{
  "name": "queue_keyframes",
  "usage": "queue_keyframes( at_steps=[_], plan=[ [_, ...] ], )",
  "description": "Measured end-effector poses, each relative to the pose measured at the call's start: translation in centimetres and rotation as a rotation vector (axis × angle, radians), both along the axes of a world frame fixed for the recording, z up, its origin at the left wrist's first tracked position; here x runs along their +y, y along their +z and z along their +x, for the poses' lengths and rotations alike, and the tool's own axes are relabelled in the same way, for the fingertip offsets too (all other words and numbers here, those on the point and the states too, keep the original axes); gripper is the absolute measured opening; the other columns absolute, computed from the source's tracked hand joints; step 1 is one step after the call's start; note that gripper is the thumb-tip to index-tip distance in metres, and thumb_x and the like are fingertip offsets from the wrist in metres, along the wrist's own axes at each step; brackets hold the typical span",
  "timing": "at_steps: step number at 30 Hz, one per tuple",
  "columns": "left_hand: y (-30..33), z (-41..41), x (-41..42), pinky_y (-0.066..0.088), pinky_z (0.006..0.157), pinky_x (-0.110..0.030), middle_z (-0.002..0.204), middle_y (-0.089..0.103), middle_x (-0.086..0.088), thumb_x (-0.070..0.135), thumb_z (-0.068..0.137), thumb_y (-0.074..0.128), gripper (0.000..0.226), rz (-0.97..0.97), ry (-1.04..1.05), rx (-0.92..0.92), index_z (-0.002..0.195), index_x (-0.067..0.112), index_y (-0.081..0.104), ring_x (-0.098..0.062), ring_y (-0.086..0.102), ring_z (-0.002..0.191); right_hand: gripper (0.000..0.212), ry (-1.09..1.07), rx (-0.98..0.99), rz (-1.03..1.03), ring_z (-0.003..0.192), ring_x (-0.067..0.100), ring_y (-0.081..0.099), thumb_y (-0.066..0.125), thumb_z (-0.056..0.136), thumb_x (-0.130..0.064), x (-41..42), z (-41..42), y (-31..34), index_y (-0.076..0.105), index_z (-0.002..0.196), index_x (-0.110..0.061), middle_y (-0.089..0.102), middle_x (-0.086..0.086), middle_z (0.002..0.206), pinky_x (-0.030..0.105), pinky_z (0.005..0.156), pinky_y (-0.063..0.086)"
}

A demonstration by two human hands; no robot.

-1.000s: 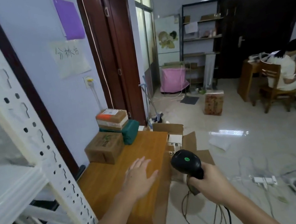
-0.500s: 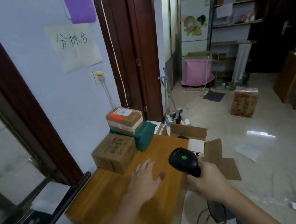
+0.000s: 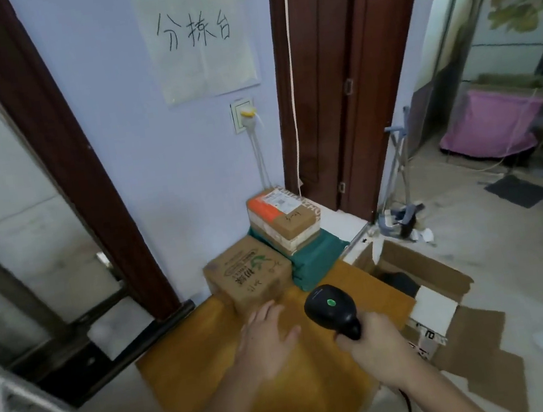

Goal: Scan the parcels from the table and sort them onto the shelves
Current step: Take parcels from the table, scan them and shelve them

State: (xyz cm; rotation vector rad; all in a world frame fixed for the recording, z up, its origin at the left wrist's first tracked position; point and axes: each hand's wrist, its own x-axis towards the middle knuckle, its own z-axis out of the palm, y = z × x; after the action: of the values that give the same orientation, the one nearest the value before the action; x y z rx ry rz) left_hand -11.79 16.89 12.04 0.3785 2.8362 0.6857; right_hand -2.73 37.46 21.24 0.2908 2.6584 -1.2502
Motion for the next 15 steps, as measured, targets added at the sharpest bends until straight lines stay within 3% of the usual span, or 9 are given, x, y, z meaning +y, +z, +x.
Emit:
queue_keyframes(
  at_steps=[6, 13, 15],
  plan=[
    [-1.8, -4.3, -1.5, 0.03, 0.124, -0.033, 0.164, 0.035, 0.014, 0.06, 0.103, 0.049, 0.061, -0.003, 0.079, -0.012, 0.157, 0.032, 0.04, -0.009, 0.031, 0.152, 0.029, 0.105, -0.059, -0.033, 0.054, 0.014, 0.036, 0.064, 0.092, -0.02, -0.2, -6.1, -1.6, 0.044, 0.071, -0.022, 0.039, -0.003, 0.059, 0.022, 0.05, 0.029],
    [-4.6, -9.3, -1.9, 0.032, 0.126, -0.045, 0.168, 0.033, 0.006, 0.064, 0.102, 0.046, 0.067, -0.032, 0.16, -0.087, 0.158, 0.029, 0.04, -0.017, 0.032, 0.154, 0.029, 0.115, -0.088, -0.023, 0.054, 0.014, 0.036, 0.065, 0.091, -0.02, 0.3, -11.5, -3.0, 0.043, 0.072, -0.02, 0.04, -0.002, 0.061, 0.025, 0.053, 0.03],
    [-5.5, -10.6, -1.8, 0.037, 0.122, -0.042, 0.163, 0.04, 0.007, 0.064, 0.102, 0.044, 0.062, -0.038, 0.19, -0.099, 0.154, 0.032, 0.044, -0.018, 0.039, 0.149, 0.029, 0.124, -0.123, -0.018, 0.053, 0.013, 0.035, 0.065, 0.091, -0.021, 0.5, -13.2, -3.6, 0.042, 0.073, -0.02, 0.038, -0.003, 0.061, 0.024, 0.052, 0.029]
  ],
)
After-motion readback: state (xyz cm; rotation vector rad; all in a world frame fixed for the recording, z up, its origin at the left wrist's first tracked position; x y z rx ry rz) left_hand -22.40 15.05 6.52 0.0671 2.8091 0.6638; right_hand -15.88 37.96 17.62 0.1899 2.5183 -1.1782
